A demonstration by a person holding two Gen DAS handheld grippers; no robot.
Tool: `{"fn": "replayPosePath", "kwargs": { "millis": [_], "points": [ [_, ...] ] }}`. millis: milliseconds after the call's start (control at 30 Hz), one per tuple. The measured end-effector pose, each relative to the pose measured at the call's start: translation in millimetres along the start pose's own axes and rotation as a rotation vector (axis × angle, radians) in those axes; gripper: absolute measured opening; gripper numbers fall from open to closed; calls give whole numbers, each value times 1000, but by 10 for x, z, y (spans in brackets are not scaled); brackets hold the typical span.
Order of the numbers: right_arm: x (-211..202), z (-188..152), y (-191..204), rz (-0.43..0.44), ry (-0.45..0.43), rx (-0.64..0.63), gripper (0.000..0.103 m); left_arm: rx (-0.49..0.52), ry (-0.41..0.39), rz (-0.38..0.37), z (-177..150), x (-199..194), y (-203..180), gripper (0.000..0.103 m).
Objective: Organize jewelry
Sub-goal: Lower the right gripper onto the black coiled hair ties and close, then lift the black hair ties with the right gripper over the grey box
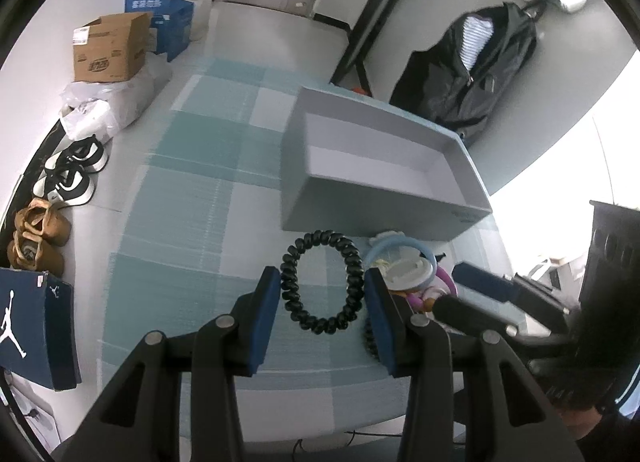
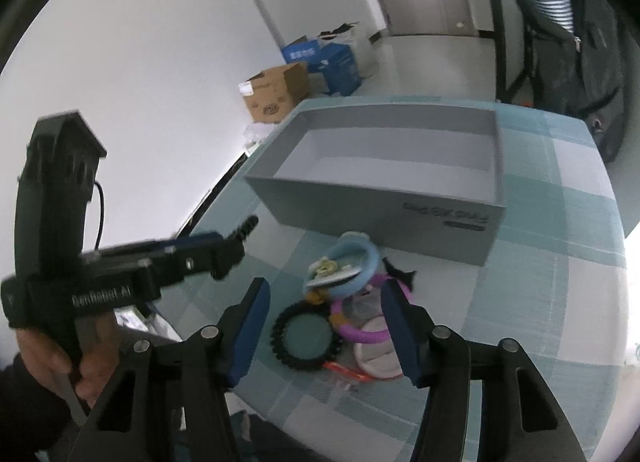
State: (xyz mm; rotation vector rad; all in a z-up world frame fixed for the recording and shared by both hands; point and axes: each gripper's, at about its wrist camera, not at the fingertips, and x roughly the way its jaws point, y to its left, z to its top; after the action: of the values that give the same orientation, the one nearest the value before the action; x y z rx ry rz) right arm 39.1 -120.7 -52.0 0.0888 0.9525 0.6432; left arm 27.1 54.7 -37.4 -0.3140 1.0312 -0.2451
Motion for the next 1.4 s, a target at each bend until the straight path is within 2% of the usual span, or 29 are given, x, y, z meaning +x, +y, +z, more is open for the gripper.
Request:
{"fn": "replayPosePath", "kwargs": {
  "millis": [100, 367, 600, 733, 833, 900, 933, 1000, 1167, 1400],
  "points": [
    [-25, -41, 40, 0, 10, -21, 53, -15, -7, 2, 26, -10, 35, 37],
    [-78, -228, 323, 92, 48, -134, 53, -41, -33, -3, 62, -77, 91, 38],
    [160, -339, 545, 23, 100, -242, 50, -60, -53, -2, 58, -145, 160, 37],
    [388, -352, 579, -57, 151, -280, 35, -82, -64, 5, 63, -180, 227, 37],
    [462, -354, 666, -122, 148, -340, 27, -91, -68, 12, 65, -192, 248, 37],
    [489, -364, 727, -149, 147, -376, 18, -95, -71, 15, 65, -195, 260, 37],
    [499, -364, 749, -137, 152, -380, 9, -96, -72, 17, 67, -196, 260, 37],
    [514, -367, 788, -147, 155, -381, 9, -93, -73, 21, 70, -194, 262, 37],
    [427, -311, 710, -47, 159, -290, 9, -84, -76, 16, 68, -199, 244, 37],
    [125, -110, 519, 160, 61, -116, 9, -87, -84, 8, 86, -211, 229, 38]
  ]
}}
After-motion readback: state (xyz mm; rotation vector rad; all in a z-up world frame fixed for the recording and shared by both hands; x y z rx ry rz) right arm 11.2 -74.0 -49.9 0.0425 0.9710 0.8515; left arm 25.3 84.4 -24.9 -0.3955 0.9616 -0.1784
